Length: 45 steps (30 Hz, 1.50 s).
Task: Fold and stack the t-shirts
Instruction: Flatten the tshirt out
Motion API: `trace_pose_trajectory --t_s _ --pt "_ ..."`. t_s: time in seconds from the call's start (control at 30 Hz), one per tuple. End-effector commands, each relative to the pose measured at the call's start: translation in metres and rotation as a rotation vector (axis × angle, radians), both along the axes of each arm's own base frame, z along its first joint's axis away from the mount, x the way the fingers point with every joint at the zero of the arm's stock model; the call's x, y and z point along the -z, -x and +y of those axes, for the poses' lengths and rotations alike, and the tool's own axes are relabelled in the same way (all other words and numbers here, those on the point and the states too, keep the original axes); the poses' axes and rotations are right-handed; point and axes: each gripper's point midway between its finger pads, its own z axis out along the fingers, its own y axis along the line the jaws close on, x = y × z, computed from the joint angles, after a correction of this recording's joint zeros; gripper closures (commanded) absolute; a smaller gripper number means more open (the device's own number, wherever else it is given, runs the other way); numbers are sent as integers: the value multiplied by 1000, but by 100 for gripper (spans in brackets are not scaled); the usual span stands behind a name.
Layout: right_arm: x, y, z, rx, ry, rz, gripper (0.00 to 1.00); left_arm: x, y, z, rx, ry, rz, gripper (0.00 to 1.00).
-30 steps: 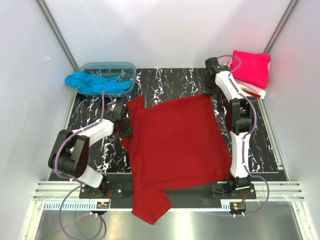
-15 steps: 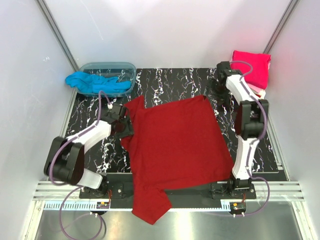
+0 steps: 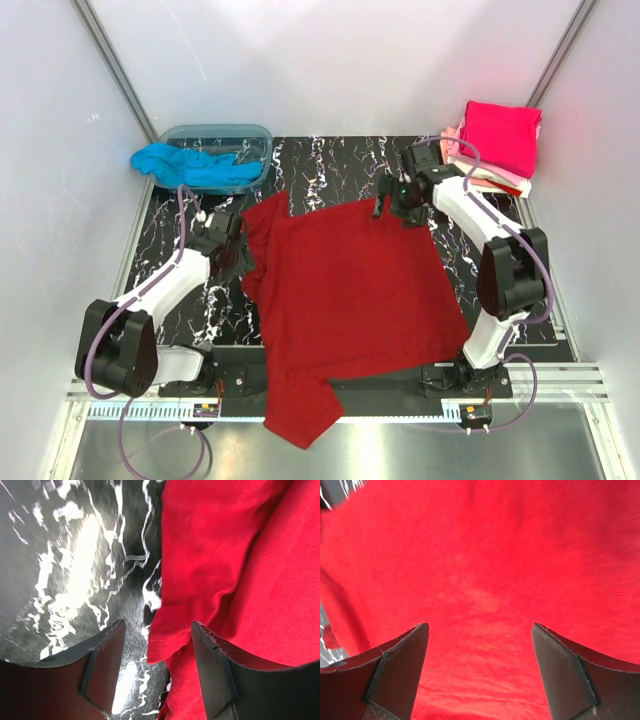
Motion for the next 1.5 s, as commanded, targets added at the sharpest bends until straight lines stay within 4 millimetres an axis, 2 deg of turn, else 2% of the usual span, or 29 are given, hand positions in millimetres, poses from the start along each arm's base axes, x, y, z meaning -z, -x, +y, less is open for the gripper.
trace_pose_trajectory --t_s 0.0,0.1,0.2,0.27,0.3,0.33,0.37,0.4,0.43,0.5,0.53,0.57,0.6,0.63,0.67,0.7,0.77,0.87,0.93,1.03,1.07,1.17,1.2,1.23,1.27,1.33,1.43,1.47 --pt "0 2 19 -28 -52 5 9 10 8 -12 2 87 -1 41" --pt "11 -3 23 -36 -57 31 9 20 11 -13 8 91 23 47" --pt "33 -11 29 -57 -56 78 9 28 13 -16 21 103 42 50" --pt "37 -19 33 -64 -57 77 9 32 12 -18 28 111 46 53" --pt "42 -21 34 -72 -55 89 9 35 10 -20 34 112 52 57" --pt "54 -23 34 -76 -43 110 9 35 8 -20 35 110 55 69" --pt "55 -30 35 -80 -42 106 9 35 6 -20 43 106 55 76" --pt "70 -32 35 -87 -30 131 8 32 2 -18 41 91 48 81" --pt "76 -35 35 -92 -21 138 8 29 -1 -16 39 77 38 90" --pt "82 -44 34 -90 -6 144 8 19 -8 -10 42 48 16 97" --pt "99 -45 30 -90 12 176 8 15 -12 -5 37 32 5 100" --pt "100 -51 28 -82 16 178 8 14 -12 3 37 14 15 100" --pt "106 -55 19 -59 23 190 8 6 -19 8 34 0 2 100" --pt "117 -56 12 -43 32 213 8 2 -21 21 8 -53 2 100" --pt "119 -59 5 -23 38 218 8 1 -17 29 -9 -84 26 100" --pt "126 -64 -13 24 59 231 8 -5 -24 30 -13 -80 8 100" --pt "132 -65 -32 73 69 254 8 -10 -32 36 -16 -86 9 100" --pt "137 -68 -66 150 72 264 7 -15 -44 56 -41 -128 48 100" --pt "132 -72 -80 176 69 250 7 -18 -53 64 -34 -129 66 100" --pt "130 -73 -82 176 63 253 7 -23 -74 70 16 -177 123 100" --pt "131 -72 -79 174 53 255 8 -22 -88 70 47 -190 135 100" --pt "128 -71 -68 163 -6 258 8 -21 -109 60 113 -158 148 87" --pt "127 -70 -67 160 -13 260 9 -23 -112 58 119 -150 148 71" --pt "125 -68 -67 159 -15 263 9 -27 -115 55 126 -141 141 61" --pt "123 -67 -66 154 -19 262 9 -38 -118 53 129 -133 108 52" --pt "110 -69 -65 143 -24 242 9 -53 -115 43 140 -125 80 41" --pt "86 -73 -62 127 -41 213 8 -88 -100 33 125 -129 4 39" --pt "75 -74 -60 117 -44 195 8 -84 -88 31 117 -116 16 39"
